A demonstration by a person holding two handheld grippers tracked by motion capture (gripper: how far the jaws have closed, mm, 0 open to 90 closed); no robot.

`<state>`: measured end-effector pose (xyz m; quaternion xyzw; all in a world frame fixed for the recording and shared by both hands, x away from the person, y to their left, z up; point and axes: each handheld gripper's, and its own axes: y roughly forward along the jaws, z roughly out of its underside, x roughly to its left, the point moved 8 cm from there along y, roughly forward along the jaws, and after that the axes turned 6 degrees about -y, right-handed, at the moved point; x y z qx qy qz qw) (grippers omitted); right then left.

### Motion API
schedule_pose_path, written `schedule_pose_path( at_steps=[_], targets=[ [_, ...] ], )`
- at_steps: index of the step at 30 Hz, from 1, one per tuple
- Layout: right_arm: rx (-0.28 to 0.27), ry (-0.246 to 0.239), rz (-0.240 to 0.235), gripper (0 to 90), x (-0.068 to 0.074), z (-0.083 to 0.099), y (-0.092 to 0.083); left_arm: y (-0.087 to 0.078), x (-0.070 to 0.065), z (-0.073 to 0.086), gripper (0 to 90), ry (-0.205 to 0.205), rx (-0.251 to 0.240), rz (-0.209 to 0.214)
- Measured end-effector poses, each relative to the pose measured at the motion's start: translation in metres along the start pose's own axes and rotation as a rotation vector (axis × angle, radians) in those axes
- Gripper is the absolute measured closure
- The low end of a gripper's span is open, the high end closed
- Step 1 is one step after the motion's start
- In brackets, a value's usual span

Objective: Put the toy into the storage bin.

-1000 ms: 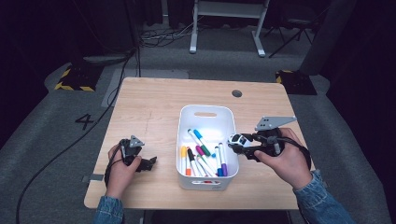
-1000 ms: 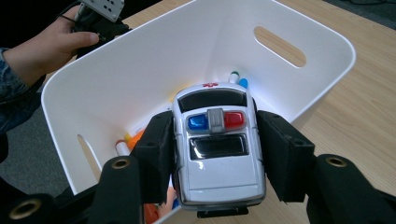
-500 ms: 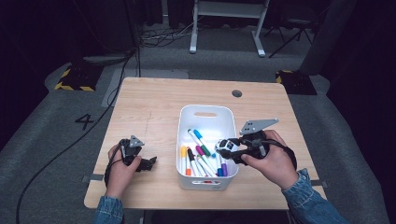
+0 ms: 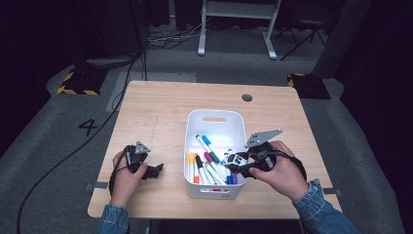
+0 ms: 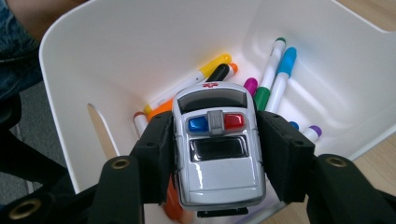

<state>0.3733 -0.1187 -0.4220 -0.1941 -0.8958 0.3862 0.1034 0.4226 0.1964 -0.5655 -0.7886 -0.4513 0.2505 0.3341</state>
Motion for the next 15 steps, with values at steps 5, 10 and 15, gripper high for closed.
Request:
schedule_pose_path(
  at_steps=[5, 10, 15],
  targets=[
    [0.023, -0.022, -0.004, 48.5, 0.0028, 0.0027, 0.0035, 0.0000, 0.0000, 0.0000, 0.1, 0.000, 0.000, 0.000],
    [0.050, -0.030, -0.007, 48.5, 0.0063, 0.0040, 0.0055, 0.0000, 0.0000, 0.0000, 0.1, 0.000, 0.000, 0.000],
    [0.092, -0.040, -0.006, 48.4, 0.0089, 0.0059, 0.0073, 0.0000, 0.0000, 0.0000, 0.1, 0.000, 0.000, 0.000]
  ],
)
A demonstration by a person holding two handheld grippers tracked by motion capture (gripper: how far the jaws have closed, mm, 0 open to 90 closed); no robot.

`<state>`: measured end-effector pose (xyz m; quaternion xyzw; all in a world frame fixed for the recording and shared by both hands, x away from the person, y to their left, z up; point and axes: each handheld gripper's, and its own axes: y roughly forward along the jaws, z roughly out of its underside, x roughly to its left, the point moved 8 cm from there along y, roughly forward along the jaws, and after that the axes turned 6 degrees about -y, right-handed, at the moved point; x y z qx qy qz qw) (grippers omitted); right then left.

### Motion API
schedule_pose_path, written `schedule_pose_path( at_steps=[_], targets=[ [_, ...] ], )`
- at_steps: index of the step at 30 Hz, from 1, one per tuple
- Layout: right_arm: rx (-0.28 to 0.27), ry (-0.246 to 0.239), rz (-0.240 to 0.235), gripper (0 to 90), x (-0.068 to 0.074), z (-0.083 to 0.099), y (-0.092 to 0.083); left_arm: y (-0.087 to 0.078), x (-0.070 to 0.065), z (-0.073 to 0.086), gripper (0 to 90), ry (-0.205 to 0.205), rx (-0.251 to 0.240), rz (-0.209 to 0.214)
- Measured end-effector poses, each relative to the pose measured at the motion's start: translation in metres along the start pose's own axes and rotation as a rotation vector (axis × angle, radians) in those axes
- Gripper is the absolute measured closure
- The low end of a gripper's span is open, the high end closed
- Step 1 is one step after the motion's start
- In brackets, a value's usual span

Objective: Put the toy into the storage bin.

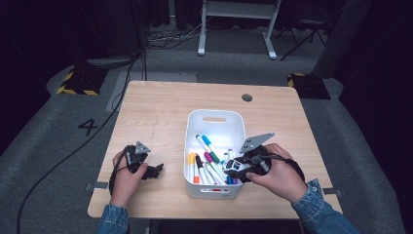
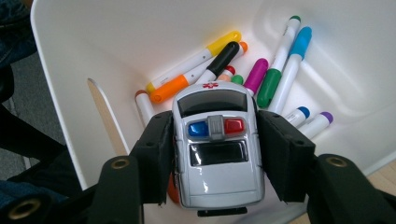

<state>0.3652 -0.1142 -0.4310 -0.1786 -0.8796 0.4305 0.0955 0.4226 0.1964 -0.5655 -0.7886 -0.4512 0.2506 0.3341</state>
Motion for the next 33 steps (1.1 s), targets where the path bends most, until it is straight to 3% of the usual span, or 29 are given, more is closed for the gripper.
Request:
schedule_pose_path(
  at_steps=[4, 11, 13, 16, 18, 20, 25, 33],
  targets=[
    [0.042, -0.013, 0.007, 48.4, 0.002, 0.000, 0.000, 0.000, 0.000, 0.000, 0.0, 0.000, 0.000, 0.002],
    [0.067, -0.056, 0.013, 48.6, 0.002, 0.000, 0.003, 0.000, 0.000, 0.000, 0.0, 0.001, 0.000, 0.000],
    [0.072, -0.082, 0.018, 60.6, 0.002, -0.001, 0.003, 0.000, 0.000, 0.000, 0.0, 0.001, 0.000, 0.000],
    [0.071, -0.071, 0.005, 55.4, 0.004, -0.001, 0.003, 0.000, 0.000, 0.000, 0.1, 0.002, 0.000, 0.000],
    [0.063, -0.056, 0.032, 46.2, 0.002, -0.001, 0.001, 0.000, 0.000, 0.000, 0.0, 0.001, 0.000, 0.001],
    [0.031, -0.027, 0.028, 42.0, 0.002, -0.002, 0.000, 0.000, 0.000, 0.000, 0.0, 0.001, 0.000, 0.002],
    [-0.038, -0.024, 0.055, 35.6, -0.004, -0.007, -0.008, 0.000, 0.000, 0.000, 0.1, 0.001, 0.000, 0.002],
    [-0.143, 0.047, 0.112, 34.5, -0.025, -0.003, -0.034, 0.000, 0.000, 0.000, 0.2, 0.001, 0.000, 0.003]
  ],
)
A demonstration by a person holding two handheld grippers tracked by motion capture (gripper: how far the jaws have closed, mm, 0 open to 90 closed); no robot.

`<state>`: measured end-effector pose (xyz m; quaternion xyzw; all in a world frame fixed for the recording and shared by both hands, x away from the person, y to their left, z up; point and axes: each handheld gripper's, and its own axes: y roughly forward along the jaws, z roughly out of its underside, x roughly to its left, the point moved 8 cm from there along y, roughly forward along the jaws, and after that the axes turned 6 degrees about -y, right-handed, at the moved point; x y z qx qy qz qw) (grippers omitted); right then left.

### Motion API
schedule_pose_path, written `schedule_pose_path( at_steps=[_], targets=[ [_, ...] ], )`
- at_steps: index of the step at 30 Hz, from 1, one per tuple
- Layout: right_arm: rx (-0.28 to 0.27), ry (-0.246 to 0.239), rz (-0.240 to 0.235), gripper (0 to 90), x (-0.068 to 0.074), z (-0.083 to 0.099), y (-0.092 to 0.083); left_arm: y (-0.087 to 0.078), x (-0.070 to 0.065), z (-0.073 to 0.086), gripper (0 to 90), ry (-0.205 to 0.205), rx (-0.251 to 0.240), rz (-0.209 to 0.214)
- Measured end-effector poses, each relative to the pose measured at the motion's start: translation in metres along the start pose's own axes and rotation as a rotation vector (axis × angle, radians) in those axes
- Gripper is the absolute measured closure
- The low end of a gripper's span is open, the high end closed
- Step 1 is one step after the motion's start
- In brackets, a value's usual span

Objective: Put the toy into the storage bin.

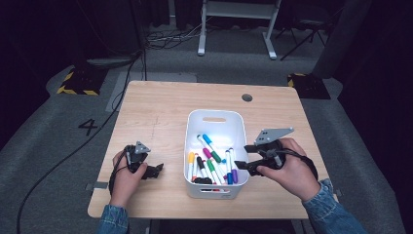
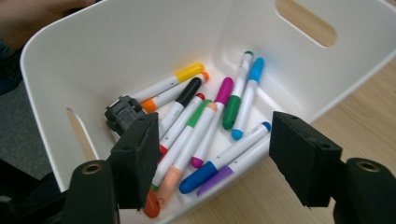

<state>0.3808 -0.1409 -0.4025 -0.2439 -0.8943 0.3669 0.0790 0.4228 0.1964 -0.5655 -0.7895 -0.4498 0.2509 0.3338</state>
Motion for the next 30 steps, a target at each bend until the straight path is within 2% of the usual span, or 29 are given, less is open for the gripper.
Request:
schedule_pose_path(
  at_steps=[9, 18, 21, 30],
  targets=[
    [-0.040, 0.076, 0.084, 34.5, -0.030, 0.019, -0.027, -0.004, 0.000, 0.005, 0.3, -0.006, -0.001, -0.005],
    [-0.027, 0.168, 0.169, 34.3, -0.063, 0.055, -0.047, -0.004, 0.001, 0.005, 0.0, -0.009, -0.004, -0.009],
    [-0.027, 0.215, 0.193, 34.0, -0.075, 0.069, -0.052, -0.004, 0.001, 0.005, 0.0, -0.009, -0.004, -0.009],
    [-0.007, 0.291, 0.243, 32.9, -0.107, 0.111, -0.052, -0.004, 0.001, 0.005, 0.1, -0.009, -0.005, -0.009]
  ],
)
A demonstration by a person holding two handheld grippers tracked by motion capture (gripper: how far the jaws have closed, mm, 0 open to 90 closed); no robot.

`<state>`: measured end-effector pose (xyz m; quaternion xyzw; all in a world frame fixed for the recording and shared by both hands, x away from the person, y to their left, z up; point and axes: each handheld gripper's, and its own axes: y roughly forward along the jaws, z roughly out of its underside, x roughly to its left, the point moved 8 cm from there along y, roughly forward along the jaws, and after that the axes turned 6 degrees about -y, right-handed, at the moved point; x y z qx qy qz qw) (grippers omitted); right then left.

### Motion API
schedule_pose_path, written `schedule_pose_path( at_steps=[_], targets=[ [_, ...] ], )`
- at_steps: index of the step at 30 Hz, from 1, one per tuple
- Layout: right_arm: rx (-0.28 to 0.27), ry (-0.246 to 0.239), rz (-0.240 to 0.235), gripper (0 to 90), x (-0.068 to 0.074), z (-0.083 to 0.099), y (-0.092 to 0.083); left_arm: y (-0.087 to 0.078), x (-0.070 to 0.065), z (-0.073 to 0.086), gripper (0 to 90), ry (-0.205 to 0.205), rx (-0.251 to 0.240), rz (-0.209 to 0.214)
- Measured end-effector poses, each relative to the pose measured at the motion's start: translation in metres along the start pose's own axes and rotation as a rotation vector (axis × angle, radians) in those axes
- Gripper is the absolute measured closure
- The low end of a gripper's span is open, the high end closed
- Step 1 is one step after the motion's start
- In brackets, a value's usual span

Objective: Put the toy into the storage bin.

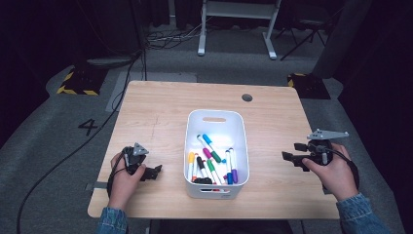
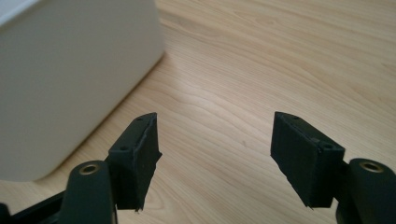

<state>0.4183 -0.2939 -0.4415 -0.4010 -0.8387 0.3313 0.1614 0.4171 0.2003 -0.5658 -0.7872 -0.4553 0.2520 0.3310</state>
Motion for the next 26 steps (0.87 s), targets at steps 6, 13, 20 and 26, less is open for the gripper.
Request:
schedule_pose_path(
  at_steps=[6, 13, 20, 26],
  targets=[
    [0.016, 0.025, 0.023, 32.2, -0.022, 0.024, 0.009, 0.000, 0.000, 0.000, 0.1, 0.000, 0.000, -0.001],
    [0.046, 0.053, 0.051, 31.7, -0.040, 0.053, 0.022, 0.000, 0.000, 0.000, 0.1, 0.000, 0.000, -0.001],
    [0.064, 0.079, 0.062, 30.4, -0.052, 0.082, 0.037, 0.000, 0.000, 0.000, 0.0, 0.000, 0.000, 0.000],
    [0.071, 0.064, 0.087, 25.9, -0.059, 0.102, 0.049, 0.000, 0.000, 0.000, 0.0, 0.000, 0.000, 0.000]
  ],
)
